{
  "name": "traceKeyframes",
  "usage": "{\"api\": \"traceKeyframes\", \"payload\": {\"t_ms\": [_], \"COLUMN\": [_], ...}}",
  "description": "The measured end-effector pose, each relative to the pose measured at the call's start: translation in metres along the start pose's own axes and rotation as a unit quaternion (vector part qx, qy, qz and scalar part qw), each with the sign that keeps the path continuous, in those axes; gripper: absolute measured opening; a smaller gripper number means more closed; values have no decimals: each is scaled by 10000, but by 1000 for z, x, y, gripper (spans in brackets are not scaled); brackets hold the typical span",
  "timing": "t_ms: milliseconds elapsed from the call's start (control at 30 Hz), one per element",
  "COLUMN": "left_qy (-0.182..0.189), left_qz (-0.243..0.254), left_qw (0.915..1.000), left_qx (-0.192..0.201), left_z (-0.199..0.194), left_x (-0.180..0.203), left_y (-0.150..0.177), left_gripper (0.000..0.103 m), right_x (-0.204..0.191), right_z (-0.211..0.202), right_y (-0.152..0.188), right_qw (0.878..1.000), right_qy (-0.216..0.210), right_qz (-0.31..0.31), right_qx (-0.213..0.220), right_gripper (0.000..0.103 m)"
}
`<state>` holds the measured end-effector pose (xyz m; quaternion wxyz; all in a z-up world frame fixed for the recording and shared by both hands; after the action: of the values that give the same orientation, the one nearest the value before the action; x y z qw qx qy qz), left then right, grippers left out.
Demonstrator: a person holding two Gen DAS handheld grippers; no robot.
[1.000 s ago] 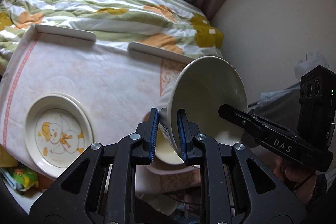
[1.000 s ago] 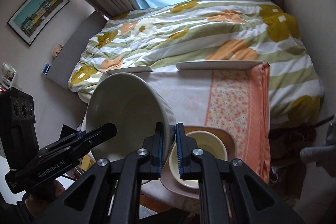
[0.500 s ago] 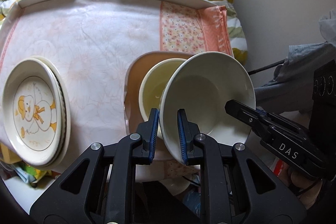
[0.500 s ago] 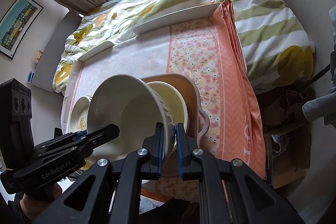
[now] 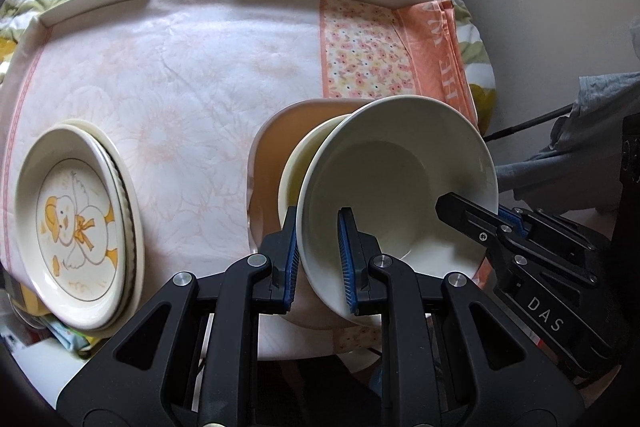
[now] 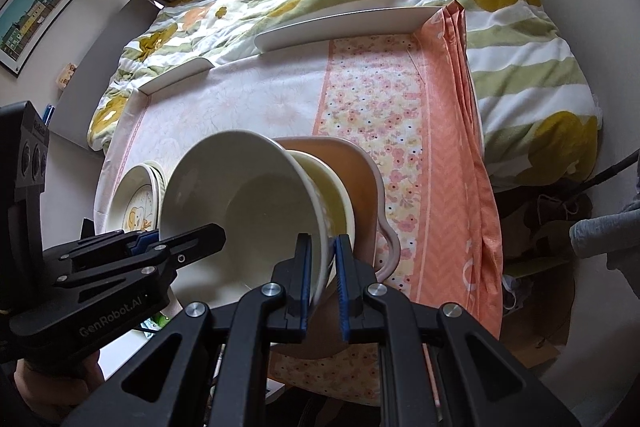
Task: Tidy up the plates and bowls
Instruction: 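Carry the white ribbed bowl over the basin and lower it into the cream bowl, then open both grippers and pull back from the bowls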
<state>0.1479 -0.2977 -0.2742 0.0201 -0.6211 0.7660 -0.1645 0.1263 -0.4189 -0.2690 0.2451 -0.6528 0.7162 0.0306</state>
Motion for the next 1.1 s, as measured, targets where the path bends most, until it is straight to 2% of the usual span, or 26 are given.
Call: {"api": "traceKeyframes", "payload": {"t_ms": [667, 933, 1100], "left_qy": [-692, -1217, -1277], "left_qz": [648, 1038, 1115], "left_qw": [9955, 9871, 9855], "left_qx": [69, 58, 60], "left_z": [9, 12, 13], "left_x": [12, 16, 16], "left_y": [-3, -1, 0], "left_gripper": [16, 16, 16], "right_x": [-1, 1, 0], "right_z": [6, 6, 5], "right_y": [0, -1, -1], "right_qw": [9998, 9999, 9998], "right_qy": [163, 153, 159], "right_qz": [-66, -51, -49], "right_qx": [9, 10, 51], "right_gripper": [11, 11, 11]}}
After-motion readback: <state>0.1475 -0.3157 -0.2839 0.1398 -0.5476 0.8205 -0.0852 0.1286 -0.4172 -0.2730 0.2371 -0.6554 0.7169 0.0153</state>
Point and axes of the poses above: each gripper's, at about its wrist camera, not at the fingertips, and z roughly the way its jaws point, x to its right, y to its underside, the point moved 4 cm from there along z, roughly the way its jaws point, and after that the axes turned 7 degrees about z, right-handed, at the moved point
